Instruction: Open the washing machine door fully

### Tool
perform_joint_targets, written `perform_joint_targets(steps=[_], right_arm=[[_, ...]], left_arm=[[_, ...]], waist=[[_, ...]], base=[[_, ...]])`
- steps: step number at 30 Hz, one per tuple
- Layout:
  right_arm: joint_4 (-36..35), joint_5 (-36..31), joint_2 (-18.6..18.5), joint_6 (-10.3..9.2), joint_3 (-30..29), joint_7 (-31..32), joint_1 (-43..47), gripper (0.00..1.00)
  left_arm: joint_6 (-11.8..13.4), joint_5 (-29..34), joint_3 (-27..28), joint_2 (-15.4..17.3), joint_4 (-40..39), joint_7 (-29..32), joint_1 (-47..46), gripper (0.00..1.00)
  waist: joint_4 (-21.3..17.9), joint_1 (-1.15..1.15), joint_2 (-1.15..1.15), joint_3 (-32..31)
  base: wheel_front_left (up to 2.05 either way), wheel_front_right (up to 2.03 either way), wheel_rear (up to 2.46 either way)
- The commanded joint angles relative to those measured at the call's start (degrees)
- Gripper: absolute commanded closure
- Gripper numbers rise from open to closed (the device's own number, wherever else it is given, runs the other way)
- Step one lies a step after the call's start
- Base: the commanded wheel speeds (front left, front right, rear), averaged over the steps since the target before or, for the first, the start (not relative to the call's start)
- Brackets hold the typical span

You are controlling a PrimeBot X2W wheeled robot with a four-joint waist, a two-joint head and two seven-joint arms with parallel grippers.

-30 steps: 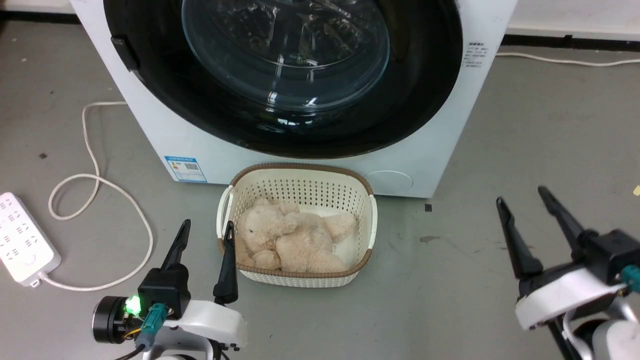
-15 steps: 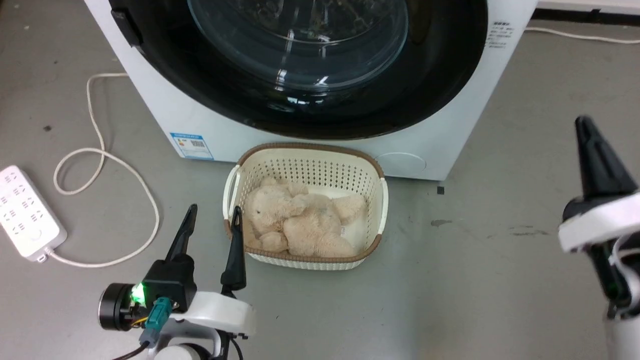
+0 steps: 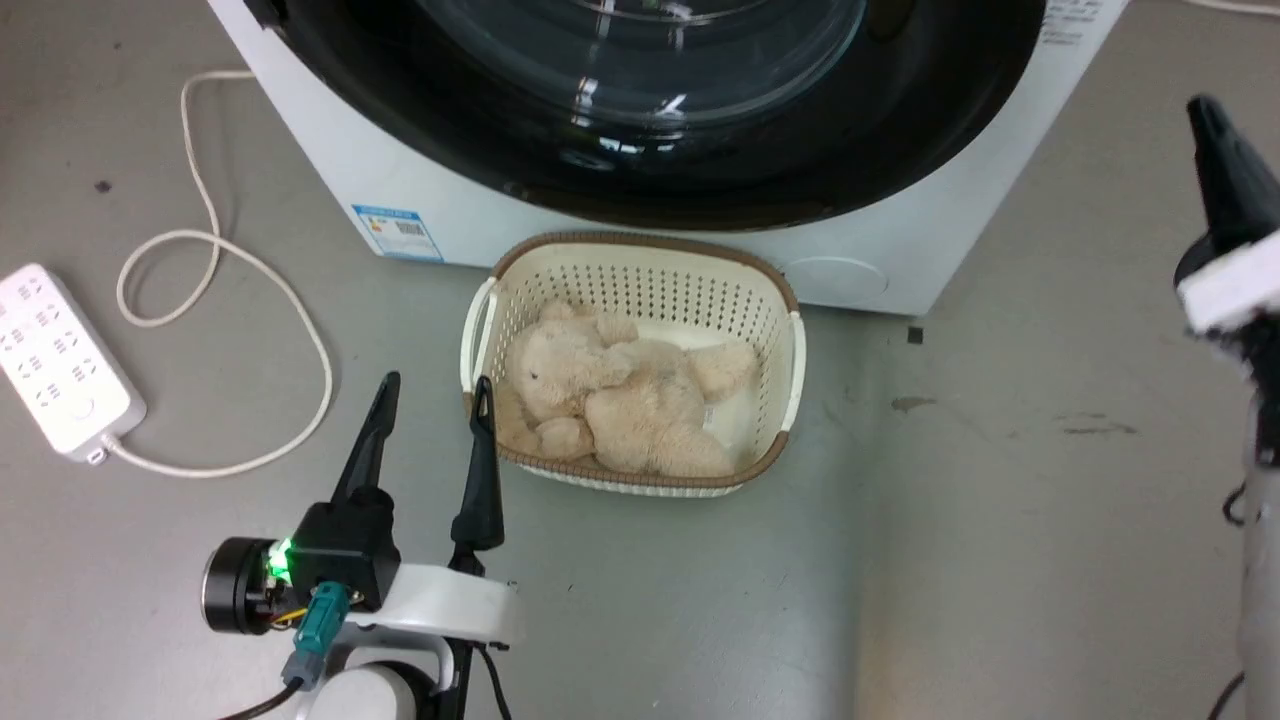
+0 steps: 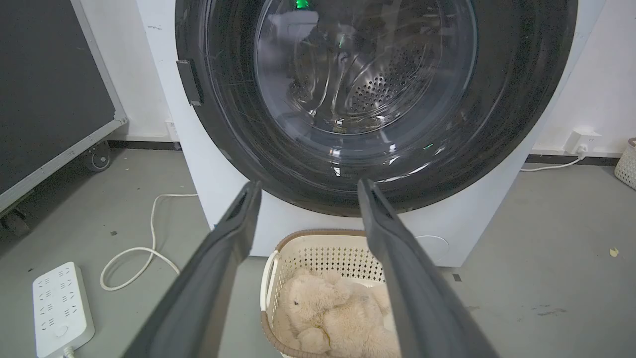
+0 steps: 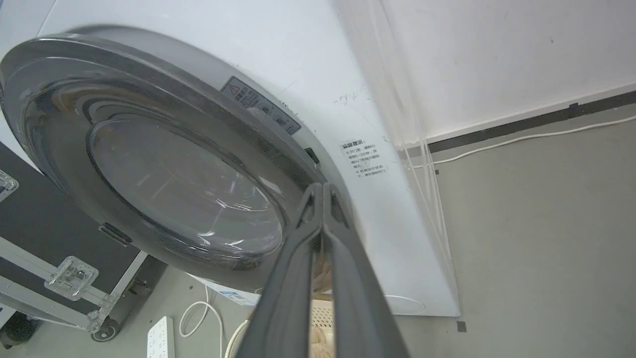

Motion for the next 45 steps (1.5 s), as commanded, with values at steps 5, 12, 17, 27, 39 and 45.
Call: perform_joint_targets(steps=[5,12,17,27,39,45], right_arm=[[4.09,4.87,0.15,-0.02,-2.21,4.43,-6.97,1.00],[12.73,8.23,-0.72,-0.03,-5.44,12.44,-15.92,1.00],[18.01,9.77,-1.38,-0.03,-8.00,16.61,-22.36,1.00],[29.13,12.78,-1.82,-0.03,-13.45,25.86,-34.53,1.00],[39.03,14.57,-2.61,-0.04,-19.64,33.90,-46.03,1.00],[41.46,14.48,-2.64,-0.04,-20.63,40.15,-46.40,1.00]], left_arm=[[0.63,-0.43,-0.50,0.02,-0.87,-0.97,-1.78,0.00],[1.21,-0.66,-1.31,0.02,-1.49,-1.81,-3.13,0.00],[1.60,-0.83,-1.86,0.02,-1.88,-2.40,-3.71,0.00],[2.61,-1.23,-3.22,0.03,-2.61,-3.60,-5.01,0.00],[4.28,-2.19,-4.98,0.03,-4.73,-5.04,-7.00,0.00],[4.87,-2.20,-5.66,0.03,-4.86,-5.76,-7.47,0.00]], waist=[[0.93,-0.01,0.00,2.31],[2.05,-0.01,0.00,4.61],[2.81,-0.01,0.00,5.92],[3.99,-0.01,0.00,8.51],[5.20,-0.01,0.00,11.76],[5.23,-0.01,0.00,11.66]], base=[[0.00,0.00,0.00],[0.00,0.00,0.00],[0.00,0.00,0.00],[0.00,0.00,0.00],[0.00,0.00,0.00],[0.00,0.00,0.00]])
